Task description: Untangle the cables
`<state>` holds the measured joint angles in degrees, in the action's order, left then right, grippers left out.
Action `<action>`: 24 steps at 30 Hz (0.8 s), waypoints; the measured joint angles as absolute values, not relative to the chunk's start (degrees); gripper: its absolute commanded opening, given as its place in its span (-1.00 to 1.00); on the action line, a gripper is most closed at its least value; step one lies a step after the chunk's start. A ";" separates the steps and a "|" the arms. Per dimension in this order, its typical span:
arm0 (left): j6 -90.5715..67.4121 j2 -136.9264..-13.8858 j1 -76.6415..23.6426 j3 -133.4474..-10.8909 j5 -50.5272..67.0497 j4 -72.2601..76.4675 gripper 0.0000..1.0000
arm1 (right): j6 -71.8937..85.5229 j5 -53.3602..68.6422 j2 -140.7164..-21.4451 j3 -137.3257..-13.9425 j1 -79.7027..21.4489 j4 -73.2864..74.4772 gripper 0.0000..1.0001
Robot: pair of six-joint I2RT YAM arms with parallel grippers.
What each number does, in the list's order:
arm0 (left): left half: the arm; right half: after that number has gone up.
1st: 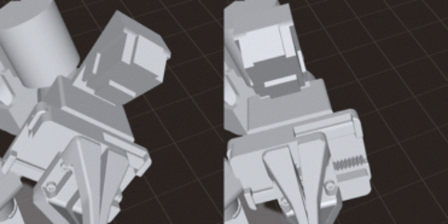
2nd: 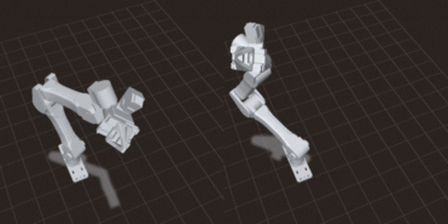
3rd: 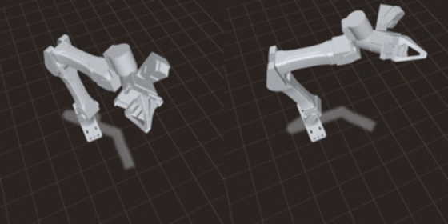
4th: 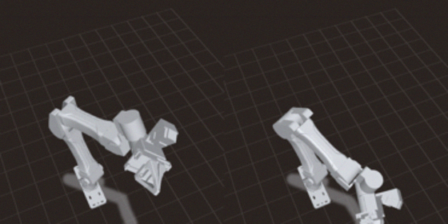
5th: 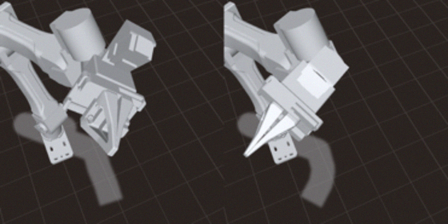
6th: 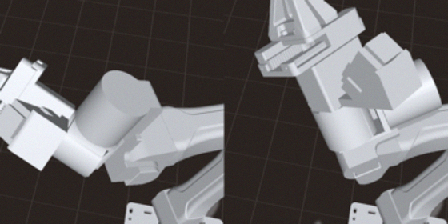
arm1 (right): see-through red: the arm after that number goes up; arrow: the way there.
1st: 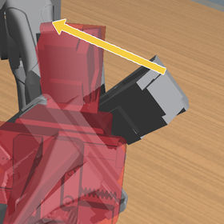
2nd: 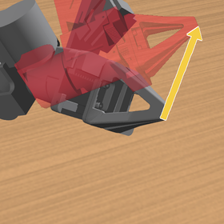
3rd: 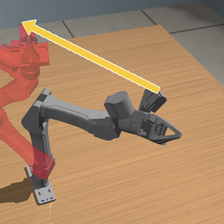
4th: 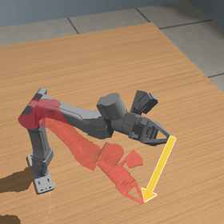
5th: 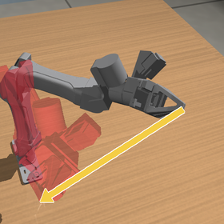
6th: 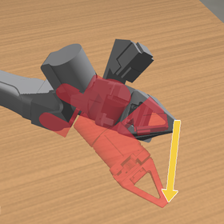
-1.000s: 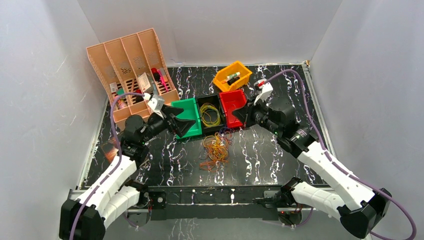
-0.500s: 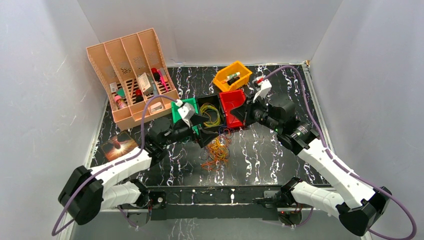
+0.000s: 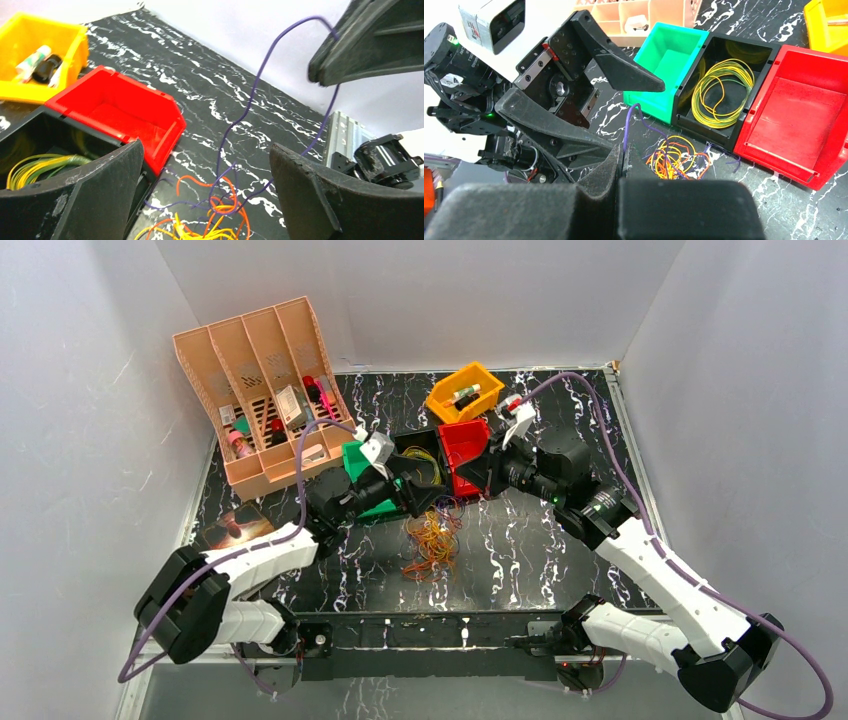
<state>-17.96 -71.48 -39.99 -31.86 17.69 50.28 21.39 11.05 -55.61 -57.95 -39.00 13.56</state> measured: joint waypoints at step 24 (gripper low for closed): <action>-15.64 -88.51 -49.36 -32.53 18.57 54.85 0.84 | 24.12 17.52 -55.83 -61.49 -39.00 12.91 -1.00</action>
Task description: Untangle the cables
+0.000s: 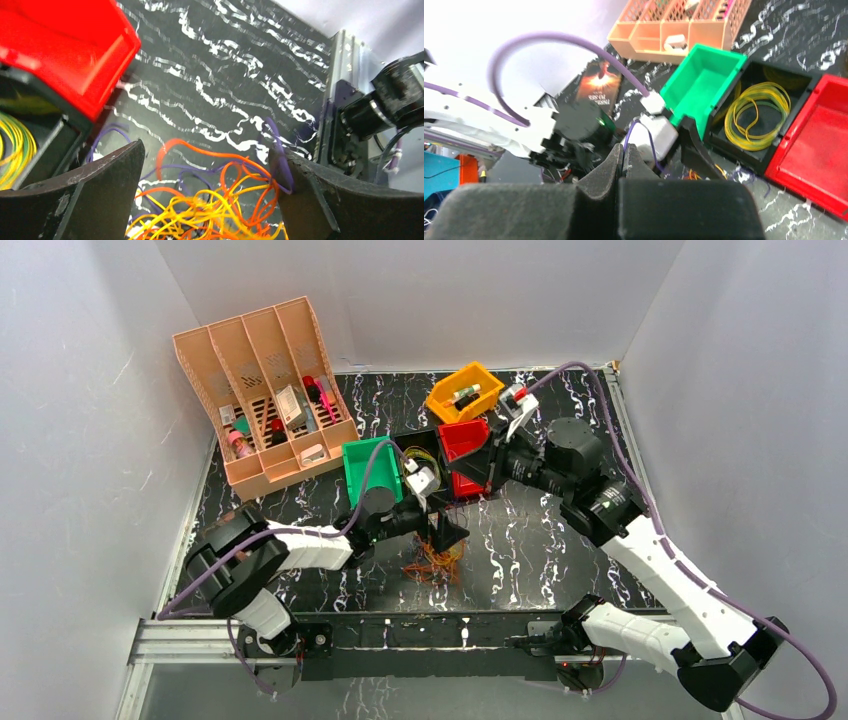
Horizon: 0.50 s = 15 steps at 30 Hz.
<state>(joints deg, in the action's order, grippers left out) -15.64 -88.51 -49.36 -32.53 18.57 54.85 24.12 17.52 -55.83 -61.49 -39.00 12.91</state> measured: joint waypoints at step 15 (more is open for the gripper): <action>-16.08 -93.47 -50.06 -26.87 14.28 58.46 0.82 | 25.08 18.61 -56.47 -77.38 -39.00 12.27 -1.00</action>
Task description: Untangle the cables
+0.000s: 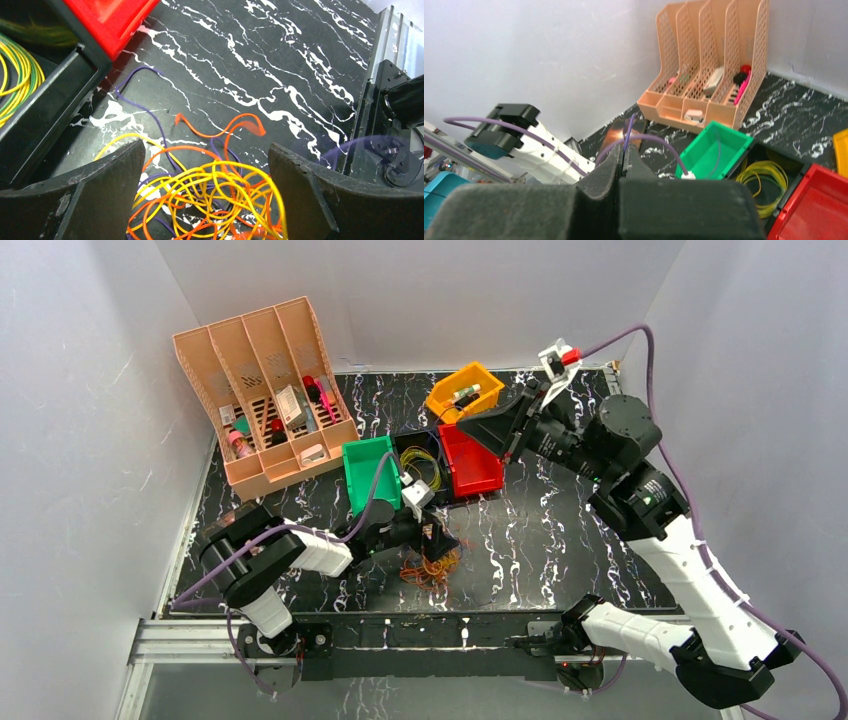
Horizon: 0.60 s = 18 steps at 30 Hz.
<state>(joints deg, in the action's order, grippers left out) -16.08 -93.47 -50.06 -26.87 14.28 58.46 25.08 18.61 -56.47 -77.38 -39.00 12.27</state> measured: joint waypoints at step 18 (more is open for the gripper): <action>-16.05 -94.45 -50.17 -23.18 11.62 59.83 0.81 | 24.56 16.62 -61.12 -91.44 -39.00 8.93 -1.00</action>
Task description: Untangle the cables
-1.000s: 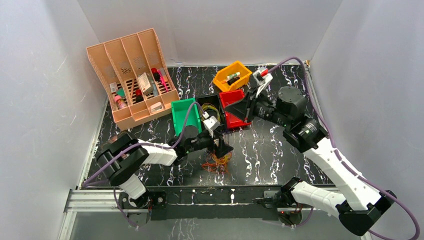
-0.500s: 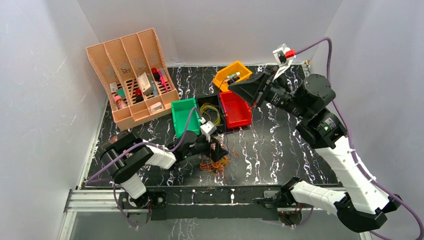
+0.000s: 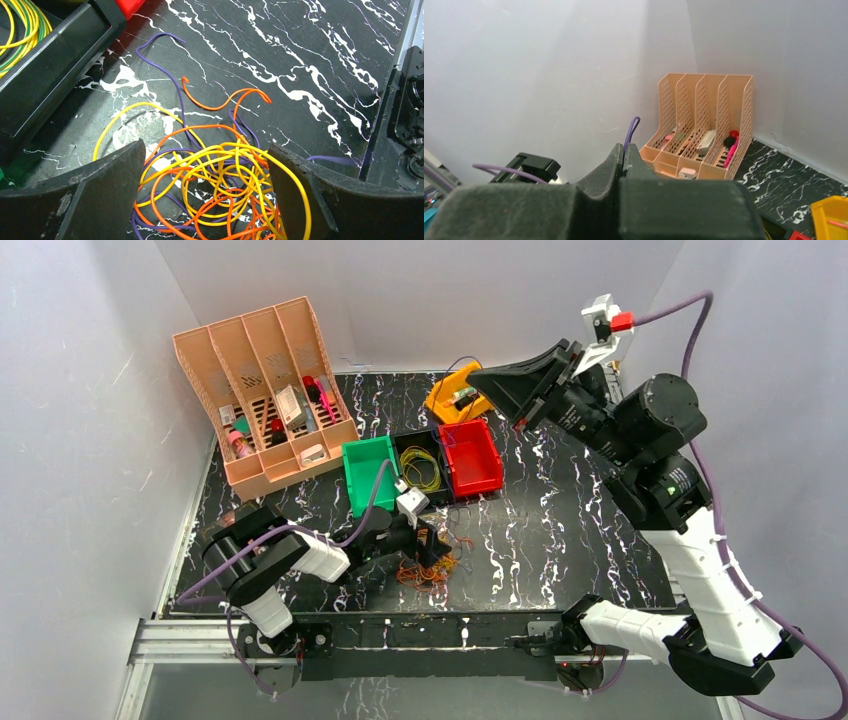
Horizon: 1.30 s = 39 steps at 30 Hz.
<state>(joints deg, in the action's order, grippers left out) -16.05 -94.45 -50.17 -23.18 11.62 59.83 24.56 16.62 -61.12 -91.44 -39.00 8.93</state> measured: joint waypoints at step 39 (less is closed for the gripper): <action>-16.10 -96.12 -50.54 -19.64 9.32 64.66 0.79 | 11.66 -7.25 -70.02 -119.04 -39.00 -0.25 -1.00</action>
